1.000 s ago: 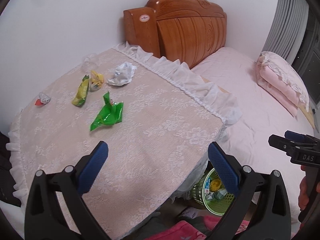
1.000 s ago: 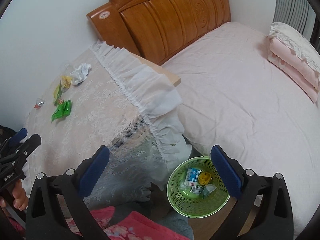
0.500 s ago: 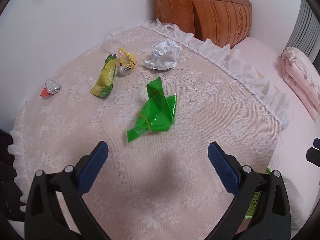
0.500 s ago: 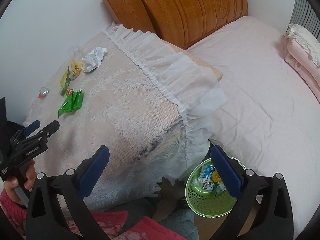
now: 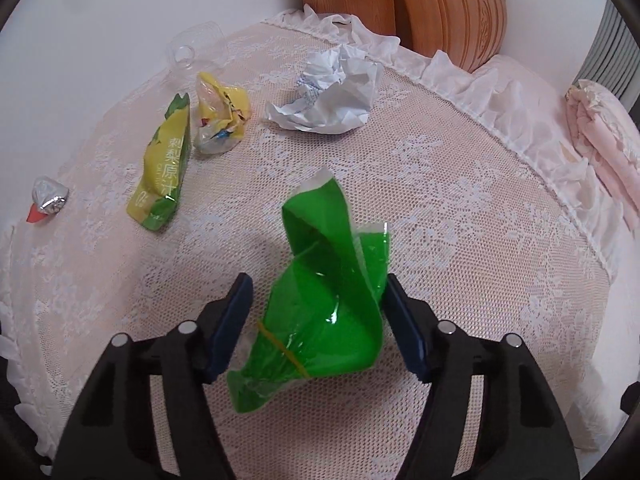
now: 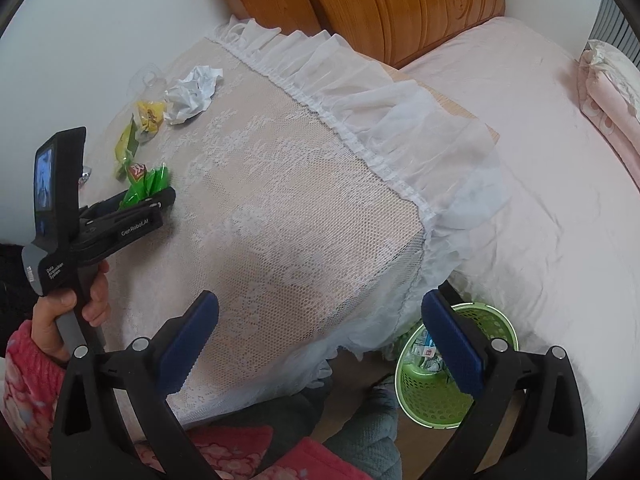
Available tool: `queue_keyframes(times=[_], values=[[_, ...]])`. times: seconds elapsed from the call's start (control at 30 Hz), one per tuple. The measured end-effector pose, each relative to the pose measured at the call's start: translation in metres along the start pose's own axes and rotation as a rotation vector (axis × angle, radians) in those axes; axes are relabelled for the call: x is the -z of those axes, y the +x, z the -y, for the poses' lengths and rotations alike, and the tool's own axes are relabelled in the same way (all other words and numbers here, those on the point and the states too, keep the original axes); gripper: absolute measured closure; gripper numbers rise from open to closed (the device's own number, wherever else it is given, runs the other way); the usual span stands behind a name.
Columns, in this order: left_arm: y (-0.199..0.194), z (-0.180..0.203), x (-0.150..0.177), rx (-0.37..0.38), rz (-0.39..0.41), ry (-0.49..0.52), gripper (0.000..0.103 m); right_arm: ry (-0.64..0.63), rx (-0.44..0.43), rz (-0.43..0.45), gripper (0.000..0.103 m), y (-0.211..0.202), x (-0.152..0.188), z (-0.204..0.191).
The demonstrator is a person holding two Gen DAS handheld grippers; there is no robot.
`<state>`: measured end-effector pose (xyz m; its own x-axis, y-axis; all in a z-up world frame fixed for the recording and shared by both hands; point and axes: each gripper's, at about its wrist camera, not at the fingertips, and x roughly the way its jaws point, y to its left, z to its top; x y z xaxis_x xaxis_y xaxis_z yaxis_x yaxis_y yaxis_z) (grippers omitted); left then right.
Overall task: Collect trash
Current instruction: 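Grasp the green plastic wrapper with the left tool while the right tool grasps crumpled white paper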
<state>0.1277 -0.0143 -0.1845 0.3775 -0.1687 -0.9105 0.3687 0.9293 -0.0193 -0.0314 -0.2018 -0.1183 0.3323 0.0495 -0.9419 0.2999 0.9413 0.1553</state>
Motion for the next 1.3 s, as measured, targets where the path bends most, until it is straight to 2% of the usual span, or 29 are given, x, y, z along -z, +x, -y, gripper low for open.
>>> queue_keyframes(times=[0.23, 0.47, 0.7, 0.73, 0.9, 1.0, 1.13, 1.27, 1.3], values=[[-0.003, -0.002, 0.004, 0.006, -0.007, -0.031, 0.052, -0.011, -0.001, 0.003, 0.002, 0.002, 0.001, -0.004], [-0.029, -0.027, 0.004, 0.034, 0.018, -0.159, 0.056, -0.074, -0.021, 0.001, 0.002, 0.011, -0.014, -0.018], [-0.054, -0.065, -0.005, 0.024, 0.082, -0.223, 0.056, -0.228, -0.053, 0.049, 0.002, 0.039, -0.078, -0.078], [-0.055, -0.07, -0.005, 0.022, 0.086, -0.229, 0.056, -0.256, -0.061, 0.057, 0.002, 0.049, -0.097, -0.093], [-0.054, -0.091, -0.007, 0.025, 0.097, -0.251, 0.056, -0.341, -0.056, 0.079, 0.002, 0.084, -0.153, -0.138], [-0.051, -0.101, -0.008, 0.023, 0.1, -0.267, 0.056, -0.367, -0.022, 0.072, 0.002, 0.116, -0.184, -0.162], [-0.046, -0.111, -0.008, 0.032, 0.096, -0.291, 0.056, -0.33, -0.012, 0.032, 0.002, 0.149, -0.203, -0.175], [-0.041, -0.116, -0.008, 0.03, 0.086, -0.297, 0.056, -0.303, -0.016, 0.04, 0.003, 0.163, -0.207, -0.179], [-0.039, -0.116, -0.008, 0.024, 0.086, -0.295, 0.056, -0.304, -0.03, 0.03, 0.013, 0.165, -0.207, -0.18]])
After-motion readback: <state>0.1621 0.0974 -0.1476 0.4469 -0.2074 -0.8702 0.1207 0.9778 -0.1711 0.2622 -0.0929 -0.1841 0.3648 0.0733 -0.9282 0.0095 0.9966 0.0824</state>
